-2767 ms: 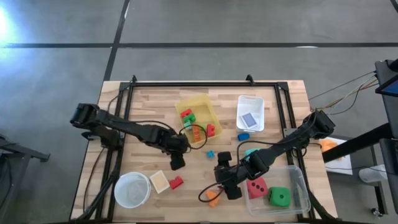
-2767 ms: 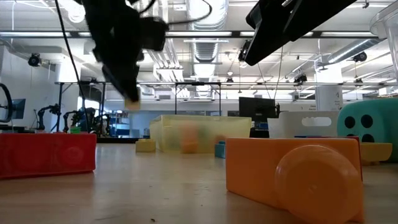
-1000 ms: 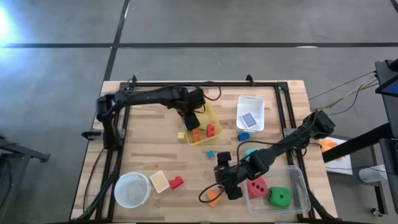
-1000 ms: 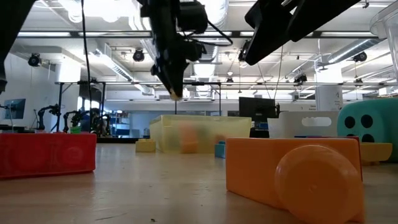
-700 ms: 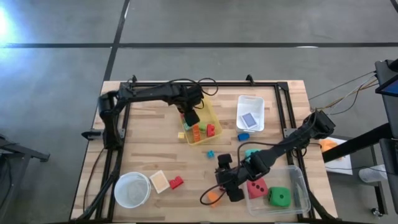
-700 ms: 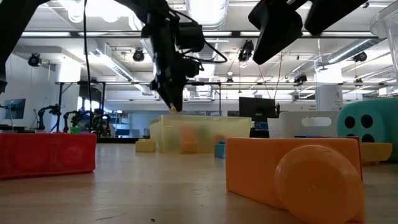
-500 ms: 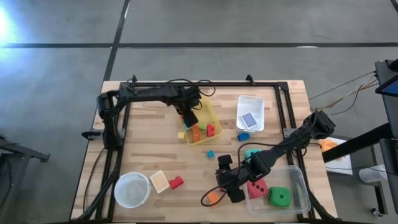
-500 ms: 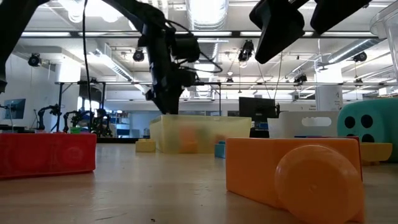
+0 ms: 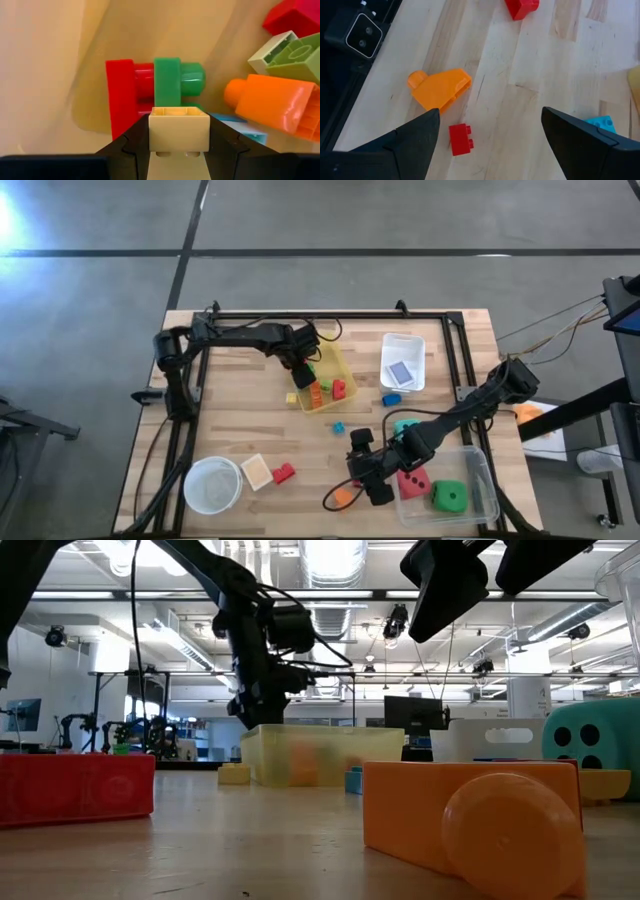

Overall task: Pick & Place Toys
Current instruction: Put the yellow game piece into the yellow bin

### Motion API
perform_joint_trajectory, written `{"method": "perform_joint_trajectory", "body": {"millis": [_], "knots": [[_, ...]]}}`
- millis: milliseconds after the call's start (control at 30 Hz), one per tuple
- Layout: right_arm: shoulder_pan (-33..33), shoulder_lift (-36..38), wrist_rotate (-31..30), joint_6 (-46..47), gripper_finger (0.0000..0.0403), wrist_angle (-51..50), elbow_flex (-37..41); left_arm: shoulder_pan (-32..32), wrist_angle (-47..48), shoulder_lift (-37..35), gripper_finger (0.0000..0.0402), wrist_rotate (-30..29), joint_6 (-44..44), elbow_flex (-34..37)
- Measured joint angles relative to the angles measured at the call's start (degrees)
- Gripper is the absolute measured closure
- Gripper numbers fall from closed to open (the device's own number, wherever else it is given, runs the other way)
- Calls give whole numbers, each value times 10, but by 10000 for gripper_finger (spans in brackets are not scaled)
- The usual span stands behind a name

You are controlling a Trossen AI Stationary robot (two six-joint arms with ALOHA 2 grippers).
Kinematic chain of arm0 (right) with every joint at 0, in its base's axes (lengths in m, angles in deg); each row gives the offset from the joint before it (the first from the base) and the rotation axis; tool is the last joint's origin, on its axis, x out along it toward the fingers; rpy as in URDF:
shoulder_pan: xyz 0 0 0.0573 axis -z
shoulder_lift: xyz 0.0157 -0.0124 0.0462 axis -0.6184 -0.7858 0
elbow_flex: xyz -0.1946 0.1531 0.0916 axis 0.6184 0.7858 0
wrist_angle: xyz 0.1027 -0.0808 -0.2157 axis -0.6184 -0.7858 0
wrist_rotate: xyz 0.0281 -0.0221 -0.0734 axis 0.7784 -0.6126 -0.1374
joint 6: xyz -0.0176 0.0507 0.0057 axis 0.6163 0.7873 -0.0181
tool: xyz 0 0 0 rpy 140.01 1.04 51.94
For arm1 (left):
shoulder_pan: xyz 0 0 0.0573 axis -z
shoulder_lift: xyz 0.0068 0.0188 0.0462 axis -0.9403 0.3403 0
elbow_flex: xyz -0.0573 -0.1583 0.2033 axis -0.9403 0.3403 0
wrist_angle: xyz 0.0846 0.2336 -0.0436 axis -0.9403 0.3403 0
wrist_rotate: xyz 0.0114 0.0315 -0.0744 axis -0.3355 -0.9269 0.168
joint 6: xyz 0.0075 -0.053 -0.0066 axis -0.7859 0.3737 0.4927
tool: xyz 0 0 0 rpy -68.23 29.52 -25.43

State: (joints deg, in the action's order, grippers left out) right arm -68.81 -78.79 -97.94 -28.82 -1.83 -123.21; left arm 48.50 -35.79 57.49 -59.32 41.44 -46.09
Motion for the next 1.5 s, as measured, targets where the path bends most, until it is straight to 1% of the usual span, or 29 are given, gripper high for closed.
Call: {"method": "perform_joint_trajectory", "body": {"millis": [700, 967, 1333, 1500], "knots": [[0, 0, 0, 0, 60, 0, 0, 1, 2, 1, 262, 4, 2, 4], [0, 0, 0, 0, 60, 0, 0, 2, 7, 4, 206, 10, 20, 6], [0, 0, -1, -1, 60, 0, 0, 5, 7, 4, 131, 6, 22, 6], [0, 0, -1, -2, 60, 0, 0, 5, 7, 4, 103, 4, 22, 6]]}}
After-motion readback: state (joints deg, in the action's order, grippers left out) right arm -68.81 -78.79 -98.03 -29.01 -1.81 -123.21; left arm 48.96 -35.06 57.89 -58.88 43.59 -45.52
